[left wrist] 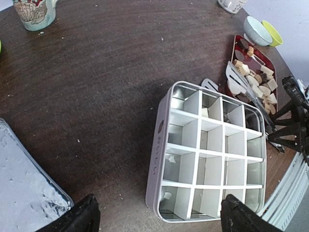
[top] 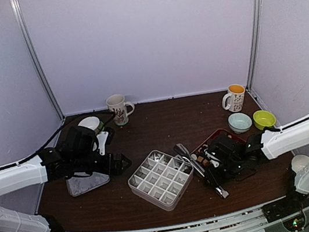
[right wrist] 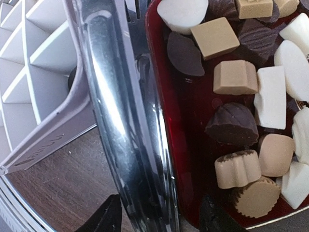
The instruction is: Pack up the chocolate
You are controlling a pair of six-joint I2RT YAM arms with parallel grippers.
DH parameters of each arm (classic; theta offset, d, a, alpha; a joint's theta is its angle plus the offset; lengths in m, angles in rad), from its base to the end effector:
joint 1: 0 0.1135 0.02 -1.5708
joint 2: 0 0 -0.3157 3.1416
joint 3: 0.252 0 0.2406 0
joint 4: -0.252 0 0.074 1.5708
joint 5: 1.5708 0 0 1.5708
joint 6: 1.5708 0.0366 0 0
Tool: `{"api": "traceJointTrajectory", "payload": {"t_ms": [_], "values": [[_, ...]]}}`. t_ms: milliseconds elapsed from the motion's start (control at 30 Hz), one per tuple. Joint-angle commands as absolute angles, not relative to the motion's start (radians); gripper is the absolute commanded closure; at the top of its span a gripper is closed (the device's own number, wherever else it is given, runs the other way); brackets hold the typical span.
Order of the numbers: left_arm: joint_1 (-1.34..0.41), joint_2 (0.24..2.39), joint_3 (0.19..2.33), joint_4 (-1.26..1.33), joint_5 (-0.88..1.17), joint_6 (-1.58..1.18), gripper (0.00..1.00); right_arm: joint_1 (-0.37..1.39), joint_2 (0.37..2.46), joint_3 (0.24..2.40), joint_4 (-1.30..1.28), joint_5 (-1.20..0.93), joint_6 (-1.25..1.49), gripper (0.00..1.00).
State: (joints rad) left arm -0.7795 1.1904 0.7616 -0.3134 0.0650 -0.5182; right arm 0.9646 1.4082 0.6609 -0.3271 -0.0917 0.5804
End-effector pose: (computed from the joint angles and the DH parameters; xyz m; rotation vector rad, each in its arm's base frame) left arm 0.1556 -0.1571 0.2896 0.3504 2.4003 -0.7074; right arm 0.1301 0.1935 0.2136 -0.5645 2.7327 0.5852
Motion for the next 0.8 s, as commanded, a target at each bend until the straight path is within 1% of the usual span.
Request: {"api": "traceJointTrajectory", "payload": {"t_ms": [0,100,233,333,533,767], "values": [[-0.777,1.187,0.788,-0.279,0.070,-0.520,0.11,0.969,1.437,0.674,-0.277,-0.130,0.577,0.48],[-0.777,1.187,0.788,-0.281,0.070,-0.521,0.11,0.970,1.433,0.677,-0.272,-0.145,0.571,0.56],[-0.777,1.186,0.787,-0.281,0.067,-0.519,0.11,0.973,1.406,0.677,-0.284,-0.142,0.557,0.71],[-0.778,1.185,0.784,-0.281,0.066,-0.520,0.11,0.975,1.374,0.677,-0.299,-0.133,0.550,0.79],[-0.778,1.168,0.780,-0.284,0.058,-0.522,0.11,0.974,1.267,0.688,-0.336,-0.092,0.542,0.87],[-0.777,1.156,0.784,-0.295,0.050,-0.521,0.11,0.975,1.139,0.736,-0.422,-0.013,0.519,0.91]]}}
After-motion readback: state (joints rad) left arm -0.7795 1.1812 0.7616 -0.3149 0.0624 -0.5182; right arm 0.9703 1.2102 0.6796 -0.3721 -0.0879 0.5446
